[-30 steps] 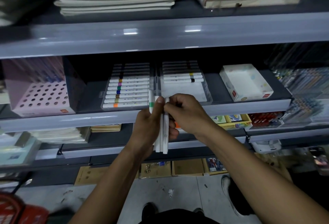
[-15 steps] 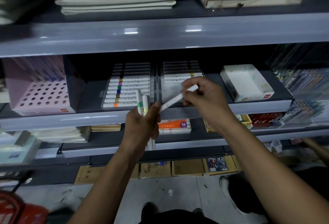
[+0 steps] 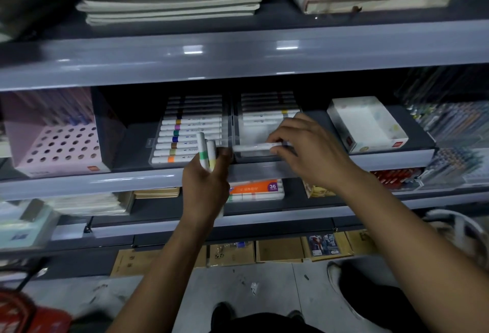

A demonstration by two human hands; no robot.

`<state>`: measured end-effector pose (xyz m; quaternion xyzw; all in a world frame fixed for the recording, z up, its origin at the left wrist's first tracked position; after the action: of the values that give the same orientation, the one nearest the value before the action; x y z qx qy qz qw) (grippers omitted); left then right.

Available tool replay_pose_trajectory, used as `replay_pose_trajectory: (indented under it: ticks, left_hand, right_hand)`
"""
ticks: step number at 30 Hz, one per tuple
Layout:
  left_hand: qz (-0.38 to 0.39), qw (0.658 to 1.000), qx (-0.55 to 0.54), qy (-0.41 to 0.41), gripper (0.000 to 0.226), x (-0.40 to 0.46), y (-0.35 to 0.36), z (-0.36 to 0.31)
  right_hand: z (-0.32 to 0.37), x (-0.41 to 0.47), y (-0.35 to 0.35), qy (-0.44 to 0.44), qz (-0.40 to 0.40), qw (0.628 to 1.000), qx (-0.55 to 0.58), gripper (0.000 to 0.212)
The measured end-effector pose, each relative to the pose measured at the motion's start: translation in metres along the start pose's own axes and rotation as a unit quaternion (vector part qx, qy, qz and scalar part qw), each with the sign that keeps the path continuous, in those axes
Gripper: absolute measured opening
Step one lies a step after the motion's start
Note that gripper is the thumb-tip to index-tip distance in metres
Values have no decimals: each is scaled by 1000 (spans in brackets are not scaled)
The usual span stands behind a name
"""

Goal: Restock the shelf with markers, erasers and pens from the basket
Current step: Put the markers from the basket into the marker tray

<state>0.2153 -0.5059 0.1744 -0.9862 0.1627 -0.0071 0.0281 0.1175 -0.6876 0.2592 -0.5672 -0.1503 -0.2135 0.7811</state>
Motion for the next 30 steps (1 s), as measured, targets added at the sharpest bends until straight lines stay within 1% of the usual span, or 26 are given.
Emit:
replay_pose_trajectory:
  ticks: [4,8,14,20,26,30]
  left_hand:
    - [-27,994,95,44,37,0,-5,-2]
    - [-40,986,142,73,36,0,-5,-1]
    - [-34,987,137,80,35,2,-6,1]
    - [-38,986,132,93,34,2,-5,0]
    - [-37,986,134,91,34,3,-4,0]
    - [-35,985,140,94,33,3,-5,0]
  right_hand:
    - [-22,12,-3,34,-50,997,-43,17]
    - [-40,24,4,70,-49,994,-64,19]
    - [-43,35,20,79,3,993,-92,23]
    - [-30,30,15,76,-30,983,-164,17]
    - [-27,28,17,93,-21,976,-197,19]
    - [-31,25,16,116,-21,970,-214,17]
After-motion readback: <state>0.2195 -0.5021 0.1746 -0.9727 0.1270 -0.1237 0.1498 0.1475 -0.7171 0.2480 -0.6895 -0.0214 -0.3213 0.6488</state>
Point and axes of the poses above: each hand's wrist, its own x-axis towards the middle knuckle, its own y-axis out of the palm, z = x × y, the point moved 8 cm from there along x, towards the middle knuckle, and after that the axes turned 6 degrees about -z, right-handed, at the moved point
